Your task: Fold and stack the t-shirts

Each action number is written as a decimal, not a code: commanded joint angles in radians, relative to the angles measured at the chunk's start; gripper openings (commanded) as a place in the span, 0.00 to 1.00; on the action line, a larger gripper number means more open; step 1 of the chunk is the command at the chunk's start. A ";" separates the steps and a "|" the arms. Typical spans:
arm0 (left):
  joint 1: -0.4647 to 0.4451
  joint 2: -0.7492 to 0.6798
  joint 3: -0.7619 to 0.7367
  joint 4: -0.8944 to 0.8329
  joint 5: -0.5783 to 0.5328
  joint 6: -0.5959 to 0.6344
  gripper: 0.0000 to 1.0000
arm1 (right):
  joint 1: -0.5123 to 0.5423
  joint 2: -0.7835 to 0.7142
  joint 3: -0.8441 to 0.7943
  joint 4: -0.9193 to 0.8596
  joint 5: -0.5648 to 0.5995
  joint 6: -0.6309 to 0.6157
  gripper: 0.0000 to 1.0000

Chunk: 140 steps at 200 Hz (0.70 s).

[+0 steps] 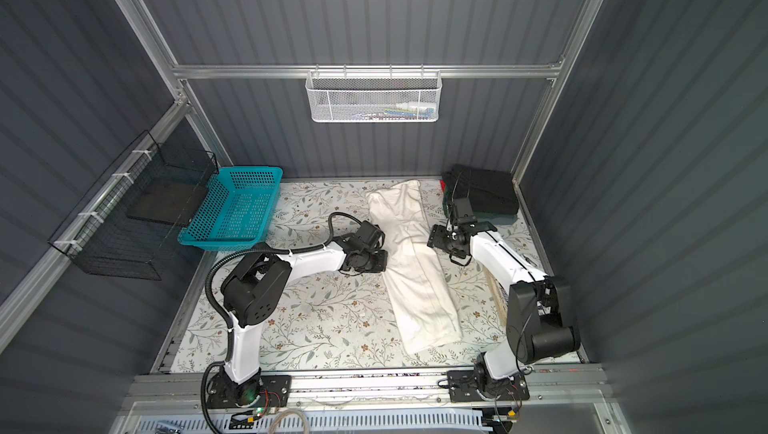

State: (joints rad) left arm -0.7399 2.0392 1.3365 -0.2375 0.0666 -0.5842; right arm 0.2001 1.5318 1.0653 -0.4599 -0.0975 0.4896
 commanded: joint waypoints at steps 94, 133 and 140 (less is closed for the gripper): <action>0.142 -0.038 0.021 -0.060 -0.074 0.122 0.23 | 0.096 -0.066 -0.085 0.038 -0.020 0.049 0.99; 0.140 -0.178 -0.084 -0.065 -0.084 0.107 0.78 | 0.172 -0.173 -0.202 0.020 -0.044 0.127 0.99; 0.140 -0.215 -0.115 -0.063 -0.091 0.100 0.82 | 0.193 -0.184 -0.216 0.006 -0.050 0.142 0.99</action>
State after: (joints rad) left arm -0.5949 1.9514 1.2854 -0.2836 -0.0051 -0.4812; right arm 0.3370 1.3922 0.8871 -0.4175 -0.1345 0.5690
